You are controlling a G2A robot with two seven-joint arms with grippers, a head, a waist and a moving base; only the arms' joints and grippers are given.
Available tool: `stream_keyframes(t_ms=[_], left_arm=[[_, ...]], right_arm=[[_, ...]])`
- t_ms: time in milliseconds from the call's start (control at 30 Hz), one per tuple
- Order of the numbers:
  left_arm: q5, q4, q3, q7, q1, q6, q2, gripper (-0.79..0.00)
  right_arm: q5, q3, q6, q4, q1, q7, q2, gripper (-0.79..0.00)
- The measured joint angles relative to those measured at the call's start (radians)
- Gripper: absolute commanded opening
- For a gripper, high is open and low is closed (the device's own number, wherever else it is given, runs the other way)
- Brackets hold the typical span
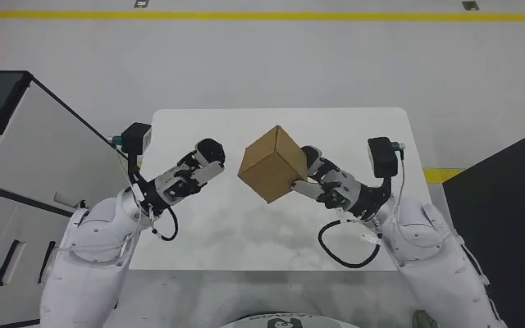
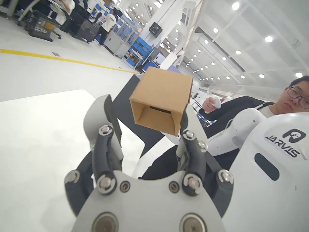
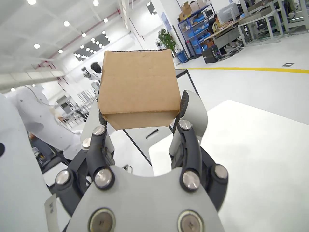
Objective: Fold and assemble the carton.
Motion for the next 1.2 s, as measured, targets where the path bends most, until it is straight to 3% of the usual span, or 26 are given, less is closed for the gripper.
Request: stream_keyframes(t_ms=[333,700,1200], left_arm=[[0.051,0.015,-0.073,0.006,-0.012,-0.004,0.008,0.000],[0.066,0.019,-0.076,0.023,-0.014,0.014,0.008,0.000],[0.115,0.045,-0.182,0.031,0.005,0.026,0.020,0.000]], right_arm=[[-0.219,0.093,-0.101,-0.063,0.003,0.015,0.011,-0.785],[-0.228,0.106,-0.117,-0.079,0.019,0.030,0.015,-0.785],[-0.165,0.162,-0.162,-0.110,0.094,0.066,0.029,-0.785]])
